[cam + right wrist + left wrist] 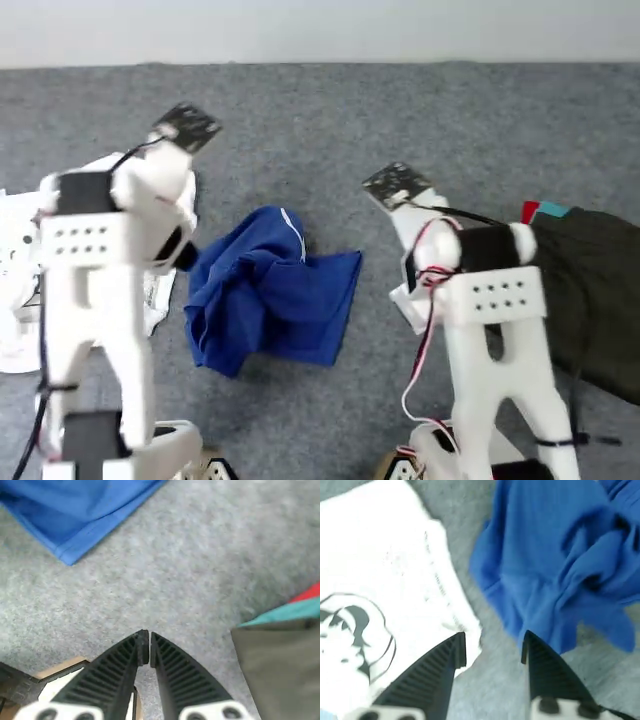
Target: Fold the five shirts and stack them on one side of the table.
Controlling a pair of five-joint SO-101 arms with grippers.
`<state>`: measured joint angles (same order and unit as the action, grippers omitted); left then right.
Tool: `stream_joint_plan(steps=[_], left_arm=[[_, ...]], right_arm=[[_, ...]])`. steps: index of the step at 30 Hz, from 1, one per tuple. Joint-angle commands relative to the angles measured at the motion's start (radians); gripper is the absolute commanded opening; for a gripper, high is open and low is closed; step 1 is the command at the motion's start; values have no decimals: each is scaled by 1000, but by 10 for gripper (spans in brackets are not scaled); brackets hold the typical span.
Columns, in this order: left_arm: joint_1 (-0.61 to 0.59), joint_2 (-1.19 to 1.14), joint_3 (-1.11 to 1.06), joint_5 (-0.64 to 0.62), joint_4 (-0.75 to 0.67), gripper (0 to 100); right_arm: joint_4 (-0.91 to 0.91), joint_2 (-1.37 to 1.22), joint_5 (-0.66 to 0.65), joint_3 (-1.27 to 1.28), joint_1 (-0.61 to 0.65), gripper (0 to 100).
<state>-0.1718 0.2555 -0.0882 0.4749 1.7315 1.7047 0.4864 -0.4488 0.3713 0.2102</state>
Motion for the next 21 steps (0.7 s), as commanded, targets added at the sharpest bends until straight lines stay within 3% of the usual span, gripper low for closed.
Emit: stream_joint_plan(steps=[1,5,11,21], left_arm=[[-112,124,-53,48,23,188],[-227,203,-147,78,21,188],[-304,247,-259,84,-15,188],[-384,241,-308,81,-60,188]], right_arm=[[-13,-51,51,-52,56,16],[-13,-134,107,-175,160,31],[-13,-314,110,-384,302,181],[-1,-579,103,-697,466,190]])
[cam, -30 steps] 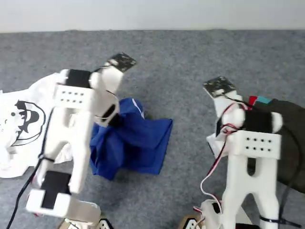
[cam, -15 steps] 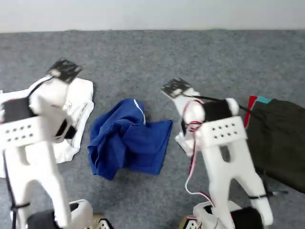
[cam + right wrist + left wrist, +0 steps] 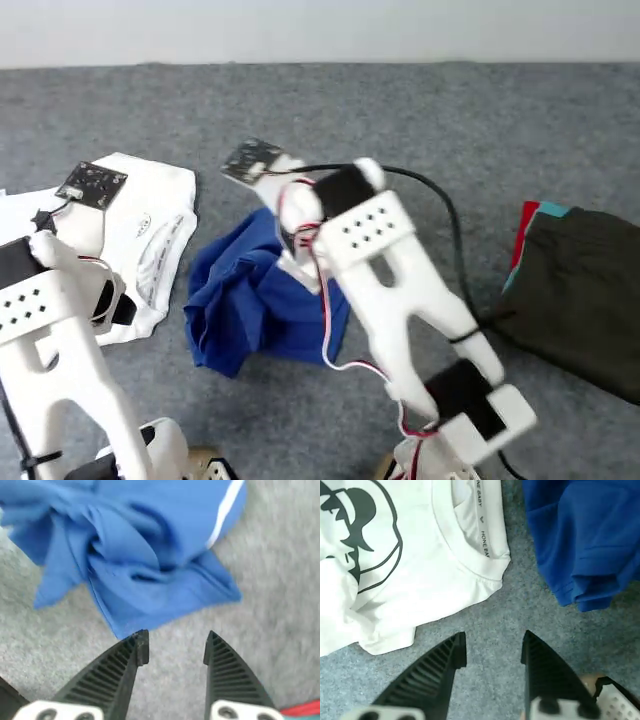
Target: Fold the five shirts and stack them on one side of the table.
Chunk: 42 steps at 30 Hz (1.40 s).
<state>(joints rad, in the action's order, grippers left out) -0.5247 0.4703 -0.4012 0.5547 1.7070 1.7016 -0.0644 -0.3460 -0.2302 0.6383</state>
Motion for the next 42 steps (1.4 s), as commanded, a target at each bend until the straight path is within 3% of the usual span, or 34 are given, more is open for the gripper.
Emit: stream_joint_plan(steps=[1,12,17,25,29,35,42], left_arm=[[-48,26,5,0,-48,188],[-83,26,5,0,-69,188],[-83,26,5,0,-69,188],[-77,25,5,2,-75,188],[-74,25,5,3,-75,188],[52,31,5,5,-37,188],[384,25,4,-5,31,192]], right_arm=[[2,-45,0,-106,51,190],[-65,-199,-3,-115,108,184],[-97,-216,-138,-118,101,2],[90,-160,-170,-238,-47,11],[93,-87,-192,-241,-128,10],[96,10,-219,-222,-226,10],[93,77,-261,-74,-317,10]])
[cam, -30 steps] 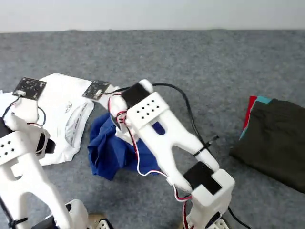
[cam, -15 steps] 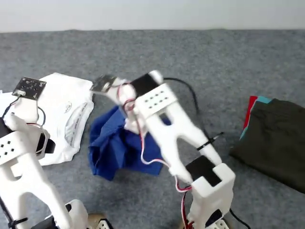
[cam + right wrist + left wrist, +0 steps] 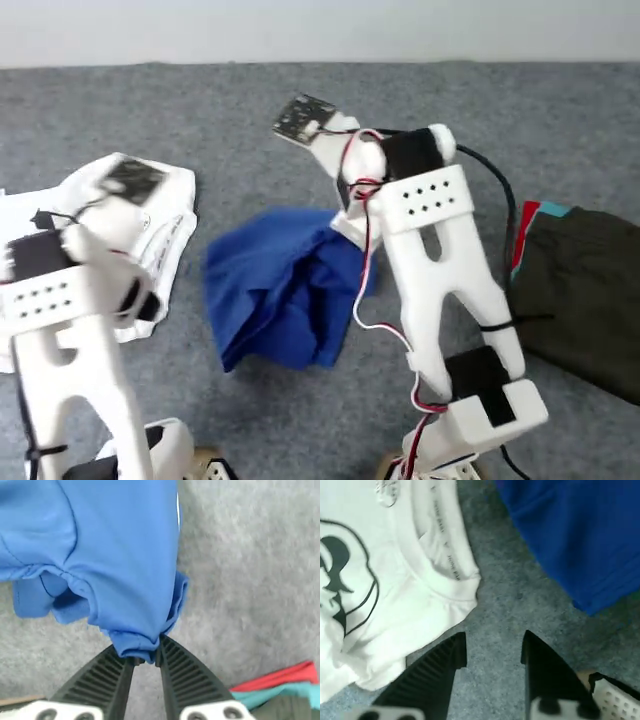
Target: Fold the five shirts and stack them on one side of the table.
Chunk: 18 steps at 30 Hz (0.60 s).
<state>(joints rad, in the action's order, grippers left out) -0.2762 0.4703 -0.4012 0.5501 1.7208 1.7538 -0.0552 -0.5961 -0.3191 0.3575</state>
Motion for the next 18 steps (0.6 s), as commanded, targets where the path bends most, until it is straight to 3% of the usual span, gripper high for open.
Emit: stream_joint_plan(steps=[1,9,18], left_arm=[[184,23,4,-17,14,193],[457,23,-119,-126,-75,261],[479,23,-334,-178,-311,261]], right_arm=[[41,74,-11,25,-39,10],[39,74,-8,34,-90,10],[39,74,-12,34,-166,10]])
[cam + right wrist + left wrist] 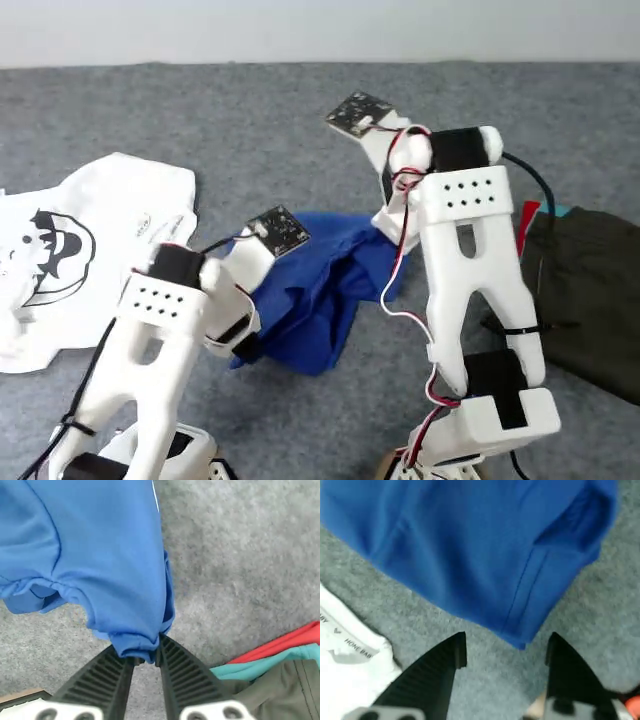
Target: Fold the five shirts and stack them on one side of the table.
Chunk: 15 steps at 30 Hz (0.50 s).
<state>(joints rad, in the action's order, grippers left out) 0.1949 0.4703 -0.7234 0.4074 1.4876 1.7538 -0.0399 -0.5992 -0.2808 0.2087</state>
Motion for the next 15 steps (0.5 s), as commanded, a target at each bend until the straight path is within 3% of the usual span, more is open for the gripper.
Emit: stream_joint_plan(steps=[1,7,15], left_arm=[[11,23,-24,-43,-101,261],[15,21,-77,-84,-196,232],[15,32,-25,-87,-173,181]], right_arm=[[39,59,-8,-5,-16,10],[39,59,-3,-5,-10,10],[39,58,-8,-5,-10,10]])
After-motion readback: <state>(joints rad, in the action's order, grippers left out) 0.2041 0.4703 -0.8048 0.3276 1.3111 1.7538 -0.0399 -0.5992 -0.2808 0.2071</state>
